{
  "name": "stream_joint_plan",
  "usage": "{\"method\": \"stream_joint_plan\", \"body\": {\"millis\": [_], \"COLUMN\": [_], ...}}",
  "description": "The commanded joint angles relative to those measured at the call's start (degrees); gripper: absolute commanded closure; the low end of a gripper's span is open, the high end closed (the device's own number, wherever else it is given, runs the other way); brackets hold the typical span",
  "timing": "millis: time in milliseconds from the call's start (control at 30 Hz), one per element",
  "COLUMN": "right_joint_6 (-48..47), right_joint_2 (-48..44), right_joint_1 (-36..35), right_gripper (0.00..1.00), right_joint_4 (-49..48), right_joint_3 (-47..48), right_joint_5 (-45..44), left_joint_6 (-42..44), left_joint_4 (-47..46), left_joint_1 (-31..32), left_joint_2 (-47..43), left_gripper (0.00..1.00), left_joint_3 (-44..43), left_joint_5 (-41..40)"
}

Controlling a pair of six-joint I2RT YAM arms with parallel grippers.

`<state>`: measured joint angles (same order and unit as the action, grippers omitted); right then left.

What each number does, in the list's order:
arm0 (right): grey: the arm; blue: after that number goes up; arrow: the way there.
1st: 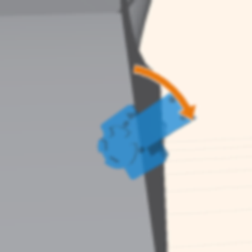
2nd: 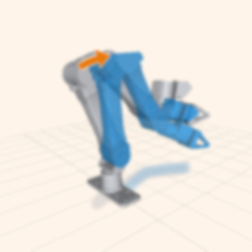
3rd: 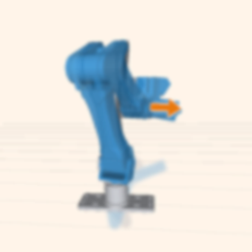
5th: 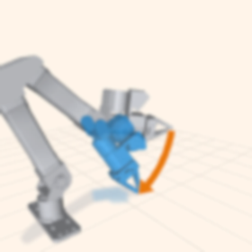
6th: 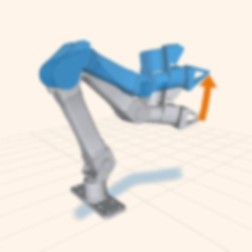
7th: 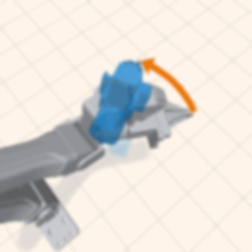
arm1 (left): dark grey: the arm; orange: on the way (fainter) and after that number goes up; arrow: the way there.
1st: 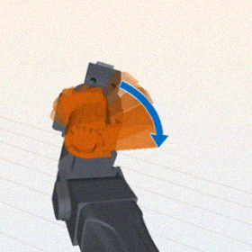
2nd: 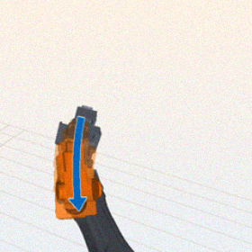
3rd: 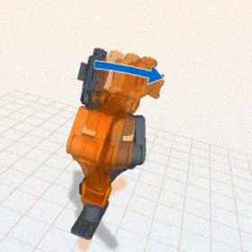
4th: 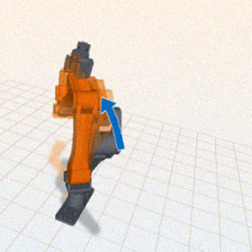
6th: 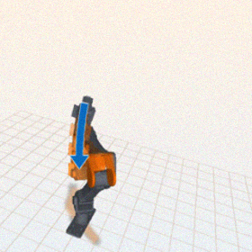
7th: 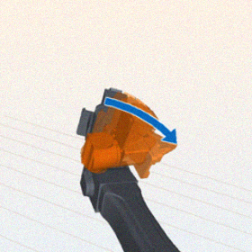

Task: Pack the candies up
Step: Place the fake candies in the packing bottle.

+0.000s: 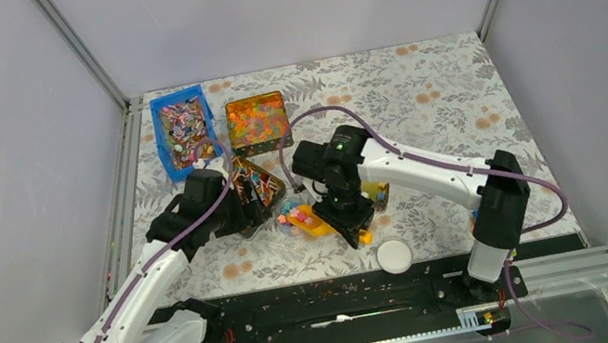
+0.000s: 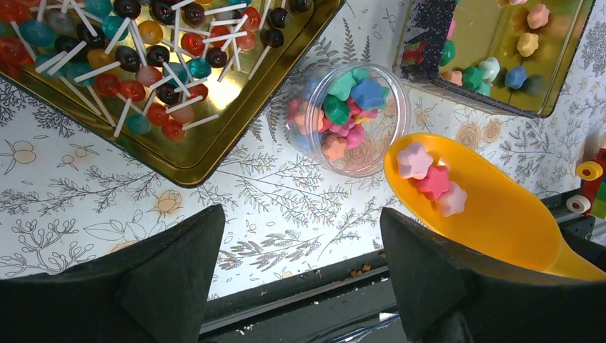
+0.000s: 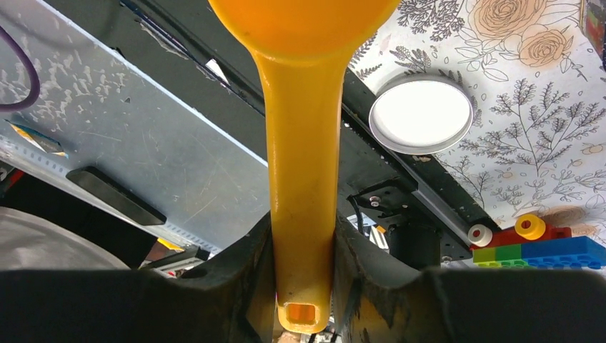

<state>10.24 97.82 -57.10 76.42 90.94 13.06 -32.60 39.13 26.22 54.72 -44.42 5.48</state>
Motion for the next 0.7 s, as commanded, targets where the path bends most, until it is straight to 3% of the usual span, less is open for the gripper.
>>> {"method": "stream_joint_plan", "body": {"millis": [0,667], "right_joint_6": [-0.8,0.2], "right_joint_2": [2.2,11.5], "right_joint_1": [-0.8,-0.8], "right_gripper": [1.00,1.00], "right_joint_4": [4.6,12.4], "right_joint_3": [4.4,12.9], "right_joint_5": [2.7,2.1], "left_joint_6": [0.5,2.8], "left_joint_4": [-1.2,-0.8], "left_joint_1": [-0.3,-0.3], "left_joint_2": [0.0,2.5], "left_gripper": [0.18,0.17], "left_joint_3": [-0.6,-1.8], "left_joint_5": [-1.4,-0.8]}}
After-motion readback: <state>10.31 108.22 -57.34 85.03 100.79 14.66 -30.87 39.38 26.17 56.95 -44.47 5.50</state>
